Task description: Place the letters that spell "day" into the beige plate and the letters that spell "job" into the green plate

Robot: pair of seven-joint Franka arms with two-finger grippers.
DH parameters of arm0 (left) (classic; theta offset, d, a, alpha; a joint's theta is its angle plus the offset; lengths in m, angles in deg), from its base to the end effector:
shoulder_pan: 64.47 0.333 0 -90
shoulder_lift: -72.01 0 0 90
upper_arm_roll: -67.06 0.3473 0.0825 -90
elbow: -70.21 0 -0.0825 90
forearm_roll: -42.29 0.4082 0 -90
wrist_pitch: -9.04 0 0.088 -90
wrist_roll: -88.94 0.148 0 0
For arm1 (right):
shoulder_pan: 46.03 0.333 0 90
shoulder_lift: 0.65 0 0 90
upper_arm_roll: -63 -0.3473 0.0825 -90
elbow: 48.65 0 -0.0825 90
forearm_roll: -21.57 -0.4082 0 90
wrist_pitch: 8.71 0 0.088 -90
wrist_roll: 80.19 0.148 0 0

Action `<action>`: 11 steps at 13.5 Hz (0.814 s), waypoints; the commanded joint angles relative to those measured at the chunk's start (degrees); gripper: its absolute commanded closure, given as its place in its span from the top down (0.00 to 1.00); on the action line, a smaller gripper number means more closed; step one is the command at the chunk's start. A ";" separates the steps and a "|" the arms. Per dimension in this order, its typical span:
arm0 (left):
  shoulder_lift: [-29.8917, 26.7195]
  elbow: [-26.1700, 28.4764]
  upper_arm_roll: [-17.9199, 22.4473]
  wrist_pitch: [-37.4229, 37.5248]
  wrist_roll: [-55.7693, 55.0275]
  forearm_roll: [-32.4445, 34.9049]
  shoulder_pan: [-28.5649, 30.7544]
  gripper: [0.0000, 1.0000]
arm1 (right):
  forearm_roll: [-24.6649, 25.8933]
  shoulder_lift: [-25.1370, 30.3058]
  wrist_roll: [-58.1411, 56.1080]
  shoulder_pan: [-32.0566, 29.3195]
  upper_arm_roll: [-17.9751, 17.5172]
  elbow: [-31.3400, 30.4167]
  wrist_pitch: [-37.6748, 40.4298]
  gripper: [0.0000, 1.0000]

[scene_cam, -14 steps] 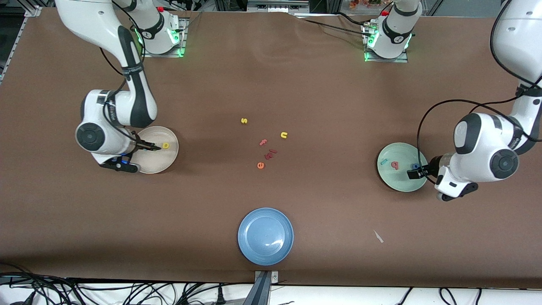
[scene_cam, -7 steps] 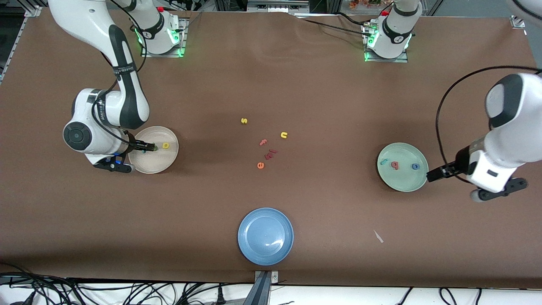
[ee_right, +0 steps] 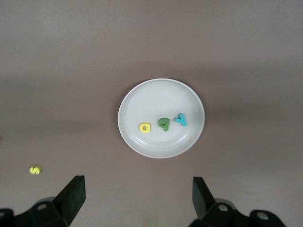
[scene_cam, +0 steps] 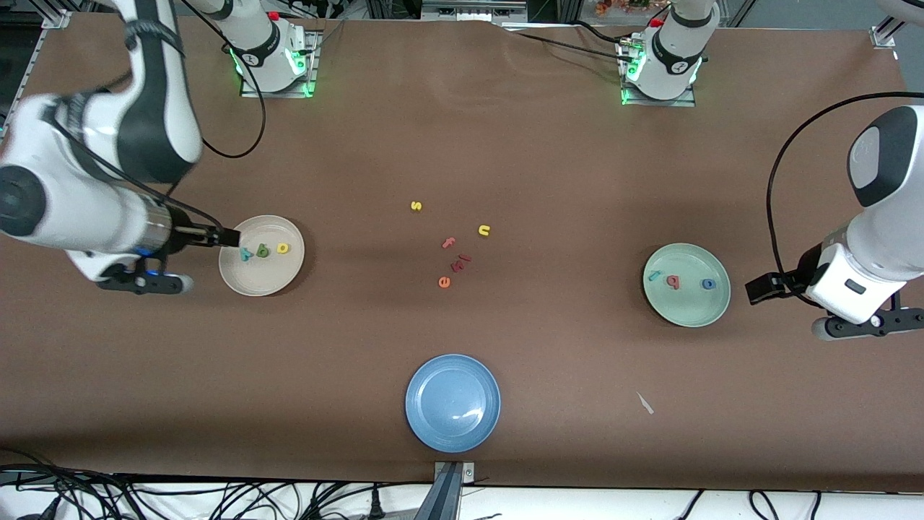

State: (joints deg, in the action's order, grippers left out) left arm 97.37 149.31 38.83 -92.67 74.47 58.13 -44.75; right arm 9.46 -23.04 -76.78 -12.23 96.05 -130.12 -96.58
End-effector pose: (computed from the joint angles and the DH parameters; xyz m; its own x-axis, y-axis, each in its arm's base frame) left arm 0.7179 -0.0142 0.4659 0.9959 0.0884 0.0195 0.0895 -0.9939 -0.0639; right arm 0.6581 0.0936 0.4708 0.9754 -0.0500 -0.2146 -0.0481 -0.9987 0.0141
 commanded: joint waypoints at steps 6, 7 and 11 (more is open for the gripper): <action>0.92 -2.63 0.55 1.87 2.60 -3.70 -1.09 1.00 | 0.94 6.29 -4.55 -10.99 -11.04 5.63 1.24 1.00; 0.92 -2.55 0.55 1.87 2.69 -4.41 -1.09 1.00 | 1.82 7.26 -4.55 -14.25 -13.86 5.19 -0.61 1.00; 0.13 -2.63 7.02 1.52 6.64 -6.34 -6.95 1.00 | 11.30 18.84 -3.85 -29.17 -31.77 -9.54 -3.86 1.00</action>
State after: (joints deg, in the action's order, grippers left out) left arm 97.62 148.19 41.51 -91.99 77.99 54.26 -47.49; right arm 17.34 -12.58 -80.72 -34.53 73.04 -128.84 -96.29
